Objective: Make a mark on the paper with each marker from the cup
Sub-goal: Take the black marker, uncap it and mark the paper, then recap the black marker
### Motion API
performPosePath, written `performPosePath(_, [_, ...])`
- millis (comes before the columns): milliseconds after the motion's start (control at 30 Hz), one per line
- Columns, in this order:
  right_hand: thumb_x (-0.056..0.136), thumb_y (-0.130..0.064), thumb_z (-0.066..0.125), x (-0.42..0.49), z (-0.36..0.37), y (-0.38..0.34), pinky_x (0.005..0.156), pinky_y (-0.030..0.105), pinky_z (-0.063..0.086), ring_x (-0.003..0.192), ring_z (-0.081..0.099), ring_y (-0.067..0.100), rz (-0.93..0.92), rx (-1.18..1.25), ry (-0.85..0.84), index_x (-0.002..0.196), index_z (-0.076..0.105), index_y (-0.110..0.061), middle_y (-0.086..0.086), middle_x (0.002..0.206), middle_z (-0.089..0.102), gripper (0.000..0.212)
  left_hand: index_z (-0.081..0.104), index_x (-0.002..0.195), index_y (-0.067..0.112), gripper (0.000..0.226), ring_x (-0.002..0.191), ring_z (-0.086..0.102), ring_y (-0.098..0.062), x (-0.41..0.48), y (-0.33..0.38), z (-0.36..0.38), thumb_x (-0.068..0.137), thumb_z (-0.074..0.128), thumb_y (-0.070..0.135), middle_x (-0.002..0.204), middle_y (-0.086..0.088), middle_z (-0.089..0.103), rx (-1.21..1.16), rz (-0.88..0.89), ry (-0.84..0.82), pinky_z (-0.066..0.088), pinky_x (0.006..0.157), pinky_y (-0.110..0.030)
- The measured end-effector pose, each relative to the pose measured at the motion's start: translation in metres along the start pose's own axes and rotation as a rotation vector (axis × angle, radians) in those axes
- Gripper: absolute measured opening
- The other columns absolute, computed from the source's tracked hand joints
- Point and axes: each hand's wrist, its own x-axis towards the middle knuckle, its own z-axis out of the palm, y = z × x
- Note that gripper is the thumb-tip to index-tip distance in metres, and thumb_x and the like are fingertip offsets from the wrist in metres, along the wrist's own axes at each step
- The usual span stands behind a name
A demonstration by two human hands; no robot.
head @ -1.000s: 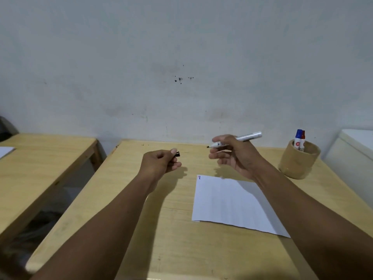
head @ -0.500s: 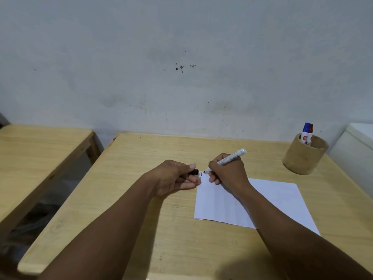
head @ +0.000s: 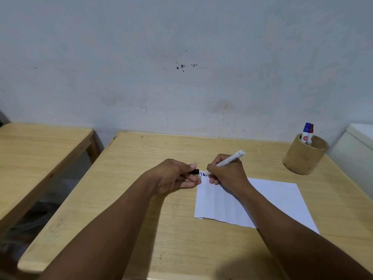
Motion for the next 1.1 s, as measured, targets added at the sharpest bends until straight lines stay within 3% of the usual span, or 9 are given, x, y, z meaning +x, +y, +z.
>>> performPosePath(167, [0.083, -0.012, 0.062, 0.003, -0.01, -0.021, 0.044, 0.024, 0.032, 0.043, 0.05, 0.018, 0.122, 0.253, 0.15, 0.072, 0.062, -0.008, 0.015, 0.062, 0.062, 0.011, 0.071, 0.09, -0.005, 0.022, 0.106, 0.075, -0.038, -0.006, 0.003, 0.001, 0.094, 0.07, 0.017, 0.08, -0.017, 0.073, 0.045, 0.047, -0.013, 0.064, 0.081, -0.032])
performPosePath(233, [0.086, -0.016, 0.066, 0.006, -0.021, -0.038, 0.039, 0.019, 0.029, 0.038, 0.046, 0.011, 0.158, 0.371, 0.204, 0.074, 0.063, -0.011, 0.01, 0.059, 0.061, 0.014, 0.072, 0.093, -0.004, 0.02, 0.094, 0.078, -0.035, -0.01, 0.01, 0.004, 0.093, 0.071, 0.016, 0.083, -0.017, 0.074, 0.044, 0.111, -0.017, 0.064, 0.081, -0.032])
performPosePath(300, [0.088, -0.022, 0.071, 0.006, -0.034, -0.057, 0.035, 0.017, 0.027, 0.035, 0.043, 0.008, 0.159, 0.427, 0.153, 0.074, 0.062, -0.012, 0.007, 0.057, 0.059, 0.019, 0.073, 0.093, 0.0, 0.014, 0.084, 0.079, -0.028, -0.014, 0.025, 0.008, 0.092, 0.071, 0.013, 0.086, -0.015, 0.075, 0.05, 0.185, -0.014, 0.065, 0.074, -0.029])
performPosePath(400, [0.087, -0.03, 0.075, -0.006, -0.055, -0.084, 0.035, 0.017, 0.031, 0.038, 0.046, 0.007, 0.151, 0.451, -0.015, 0.075, 0.062, -0.014, 0.004, 0.058, 0.06, 0.024, 0.074, 0.096, 0.004, 0.009, 0.092, 0.078, -0.03, -0.018, 0.049, 0.02, 0.09, 0.074, 0.01, 0.093, -0.012, 0.078, 0.063, 0.275, -0.023, 0.063, 0.079, -0.03])
performPosePath(500, [0.087, -0.032, 0.076, -0.02, -0.072, -0.097, 0.037, 0.017, 0.034, 0.041, 0.05, 0.008, 0.113, 0.457, -0.063, 0.079, 0.064, -0.013, 0.005, 0.061, 0.061, 0.024, 0.075, 0.095, 0.007, 0.009, 0.098, 0.078, -0.03, -0.021, 0.067, 0.039, 0.087, 0.077, 0.009, 0.097, -0.01, 0.079, 0.088, 0.333, -0.049, 0.06, 0.082, -0.032])
performPosePath(800, [0.088, -0.028, 0.077, -0.043, -0.106, -0.105, 0.039, 0.018, 0.038, 0.043, 0.053, 0.011, -0.01, 0.473, 0.033, 0.087, 0.064, -0.007, 0.01, 0.062, 0.062, 0.024, 0.075, 0.097, 0.007, 0.012, 0.1, 0.077, -0.031, -0.025, 0.08, 0.112, 0.085, 0.078, 0.01, 0.097, -0.012, 0.079, 0.129, 0.363, -0.134, 0.061, 0.085, -0.033])
performPosePath(1100, [0.087, -0.022, 0.077, -0.049, -0.138, -0.094, 0.044, 0.021, 0.041, 0.044, 0.054, 0.014, -0.079, 0.478, 0.108, 0.073, 0.063, -0.009, 0.009, 0.059, 0.061, 0.025, 0.075, 0.089, -0.002, 0.007, 0.083, 0.075, -0.031, -0.009, 0.075, 0.17, 0.087, 0.075, 0.005, 0.087, -0.019, 0.074, 0.239, 0.468, -0.126, 0.063, 0.08, -0.029])
